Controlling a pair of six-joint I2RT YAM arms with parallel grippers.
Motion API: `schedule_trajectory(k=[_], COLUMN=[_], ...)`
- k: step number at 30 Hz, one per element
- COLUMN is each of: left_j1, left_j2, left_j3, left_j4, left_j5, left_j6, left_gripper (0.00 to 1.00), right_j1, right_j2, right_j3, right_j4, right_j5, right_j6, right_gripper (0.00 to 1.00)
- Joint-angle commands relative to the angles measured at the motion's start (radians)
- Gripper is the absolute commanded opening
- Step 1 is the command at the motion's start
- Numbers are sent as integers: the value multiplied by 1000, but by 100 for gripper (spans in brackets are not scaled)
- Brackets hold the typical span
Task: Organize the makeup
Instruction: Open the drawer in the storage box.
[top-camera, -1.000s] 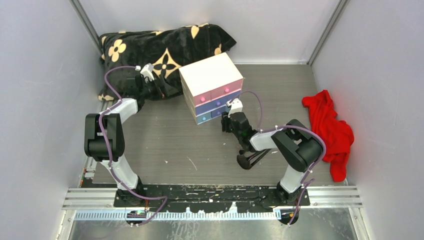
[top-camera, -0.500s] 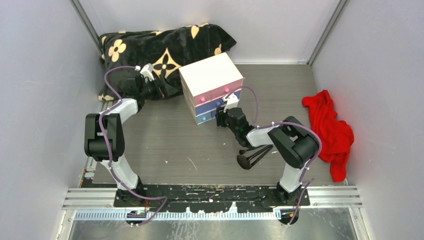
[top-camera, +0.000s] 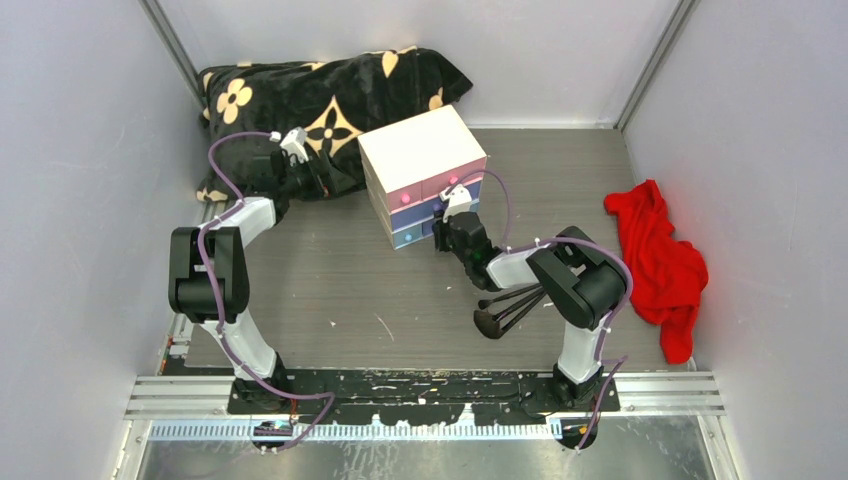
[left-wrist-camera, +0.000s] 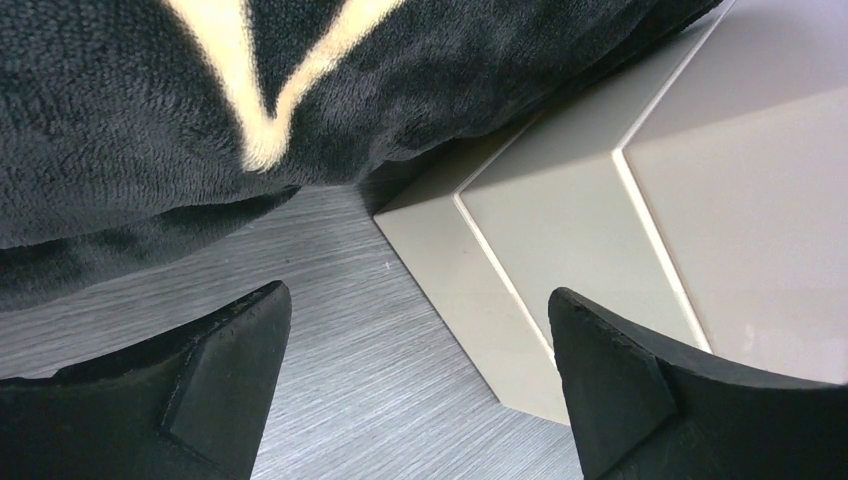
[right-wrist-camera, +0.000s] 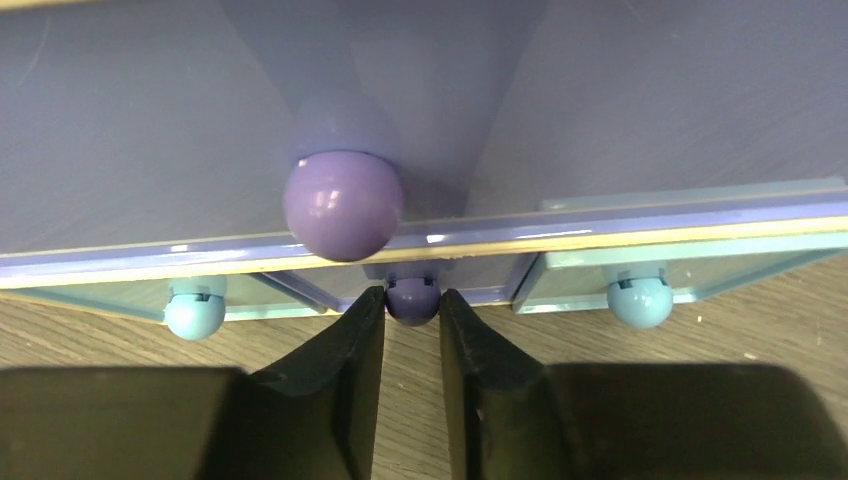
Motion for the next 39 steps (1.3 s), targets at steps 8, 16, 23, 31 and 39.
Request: schedule_trajectory(k=[8, 16, 23, 31, 39], left_j1=[-4, -4, -4, -4, -4], left_j2=[-41, -41, -45, -51, -47], left_j3=[2, -2, 2, 0, 3], left_j4=[21, 29, 29, 26, 26], left_j5=[4, 6, 2, -2, -6], left_j6=[16, 10, 10, 15, 18], left_gripper=[100, 100, 100, 100, 100], right_j1=[5, 5, 4, 6, 19], right_j2=[-25, -99, -161, -253, -403], right_j3=[17, -75, -136, -244, -339], right_j4=[24, 1, -27, -42, -127], right_j5=[61, 100, 81, 82, 87], right_j6=[-14, -7, 11, 47, 73], right_gripper=[4, 2, 2, 1, 1])
